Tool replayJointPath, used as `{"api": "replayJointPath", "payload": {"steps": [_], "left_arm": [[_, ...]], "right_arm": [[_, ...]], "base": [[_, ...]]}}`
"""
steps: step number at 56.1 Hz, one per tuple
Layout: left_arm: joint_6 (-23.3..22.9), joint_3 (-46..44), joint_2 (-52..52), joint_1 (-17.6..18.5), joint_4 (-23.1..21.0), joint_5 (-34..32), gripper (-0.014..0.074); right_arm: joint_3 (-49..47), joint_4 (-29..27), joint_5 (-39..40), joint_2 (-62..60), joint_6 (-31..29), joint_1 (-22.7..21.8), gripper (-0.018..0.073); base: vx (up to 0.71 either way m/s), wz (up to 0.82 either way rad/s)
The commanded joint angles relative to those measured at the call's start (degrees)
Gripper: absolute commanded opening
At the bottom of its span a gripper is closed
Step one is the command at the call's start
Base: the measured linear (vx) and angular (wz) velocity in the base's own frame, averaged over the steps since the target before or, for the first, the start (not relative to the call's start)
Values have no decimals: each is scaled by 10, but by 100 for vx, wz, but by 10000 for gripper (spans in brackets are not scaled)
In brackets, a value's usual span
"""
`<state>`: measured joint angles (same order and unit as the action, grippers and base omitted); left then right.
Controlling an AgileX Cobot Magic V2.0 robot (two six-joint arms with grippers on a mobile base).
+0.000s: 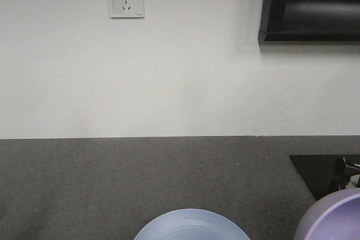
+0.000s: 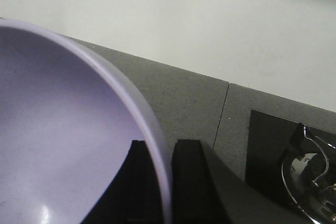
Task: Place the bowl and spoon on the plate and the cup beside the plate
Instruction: 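Lower the lavender bowl onto the plate and open the right gripper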
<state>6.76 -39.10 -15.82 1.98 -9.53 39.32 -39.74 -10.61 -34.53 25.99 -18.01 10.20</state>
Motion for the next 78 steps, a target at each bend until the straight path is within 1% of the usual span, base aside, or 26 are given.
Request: {"api": "replayJointPath", "payload": {"steps": [1, 13, 31, 34, 39, 45, 48, 54, 59, 65, 71, 78], "left_arm": [[-3, -13, -7, 3, -9, -49, 0], [-3, -13, -7, 3, -9, -49, 0], [-3, -13, -7, 3, -9, -49, 0], [-3, -13, -7, 3, -9, -49, 0], [-3, -13, -7, 3, -9, -49, 1], [-3, -13, -7, 3, -9, -49, 1], [-3, -13, -7, 3, -9, -49, 1], [-3, -13, -7, 3, -9, -49, 1], [-3, -13, -7, 3, -9, -49, 1], [-3, -13, -7, 3, -9, -49, 1], [-3, -13, -7, 3, -9, -49, 1], [-3, -13, -7, 3, -9, -49, 1]], "right_arm": [[-16, -2, 53, 4, 0, 1, -9], [-16, -2, 53, 4, 0, 1, -9], [-16, -7, 97, 5, 1, 1, -9], [-16, -16, 100, 9, 8, 1, -9], [-16, -28, 87, 32, 40, 1, -9], [-19, -32, 49, 98, 83, 1, -9], [-26, -34, 39, 148, 90, 1, -9], [-53, -42, 23, 241, 94, 1, -9], [-97, -53, -5, 329, 90, 11, -9], [-161, -54, -43, 422, 91, 49, -9], [-223, -52, -53, 506, 93, 90, -9], [-280, -56, -69, 585, 99, 119, -9]], "base": [[5, -2], [2, -1], [0, 0], [0, 0], [0, 0], [0, 0], [0, 0], [0, 0], [0, 0], [0, 0], [0, 0], [0, 0]]}}
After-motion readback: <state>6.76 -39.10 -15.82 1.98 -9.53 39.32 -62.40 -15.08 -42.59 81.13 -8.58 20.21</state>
